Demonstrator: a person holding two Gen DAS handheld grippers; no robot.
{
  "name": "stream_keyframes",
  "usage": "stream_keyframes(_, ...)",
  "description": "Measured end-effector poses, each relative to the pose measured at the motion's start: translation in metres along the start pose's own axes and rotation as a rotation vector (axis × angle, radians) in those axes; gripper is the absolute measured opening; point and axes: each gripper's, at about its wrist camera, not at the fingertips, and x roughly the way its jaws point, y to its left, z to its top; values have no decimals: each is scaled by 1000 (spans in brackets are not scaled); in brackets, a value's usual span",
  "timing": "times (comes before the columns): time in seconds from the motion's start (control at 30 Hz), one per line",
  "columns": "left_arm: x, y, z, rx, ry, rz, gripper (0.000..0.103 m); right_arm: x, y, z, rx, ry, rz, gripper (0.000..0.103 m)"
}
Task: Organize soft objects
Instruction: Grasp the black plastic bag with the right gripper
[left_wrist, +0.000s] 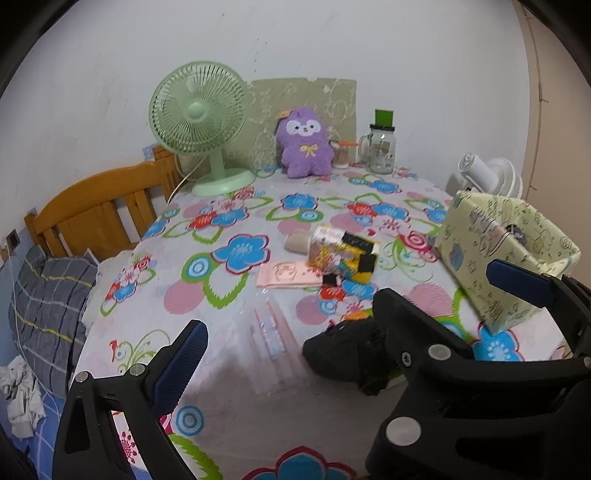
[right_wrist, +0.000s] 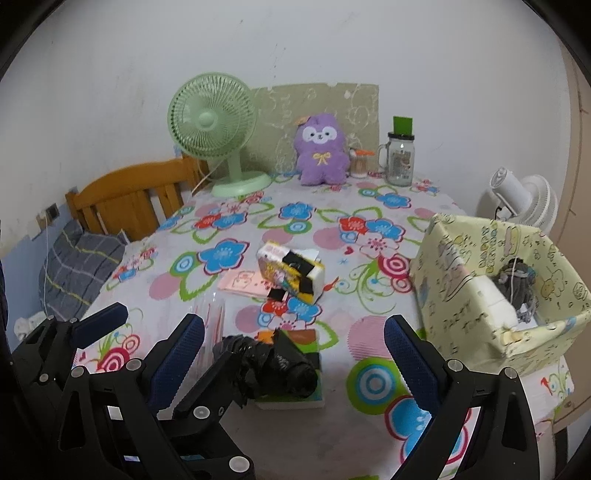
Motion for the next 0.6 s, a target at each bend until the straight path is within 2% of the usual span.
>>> stream_keyframes(0.17, 10, 9, -6, -9, 23, 18, 98, 15, 5, -4, 3, 40, 3, 99)
stream_keyframes(0.3, 21, 15, -9, -22, 53, 22, 94, 27, 9, -6, 8, 81, 10, 90)
stream_keyframes(0.5, 37, 18, -15, -25, 100, 27, 94, 48, 14, -12, 21, 159, 38, 78)
stream_keyframes(0.57, 42, 19, -16, -30, 112, 28, 94, 52, 15, -14, 22, 169, 36, 77)
stream_keyframes(0.6, 43, 20, -17, -31, 114, 30, 94, 53, 16, -14, 15, 168, 28, 73)
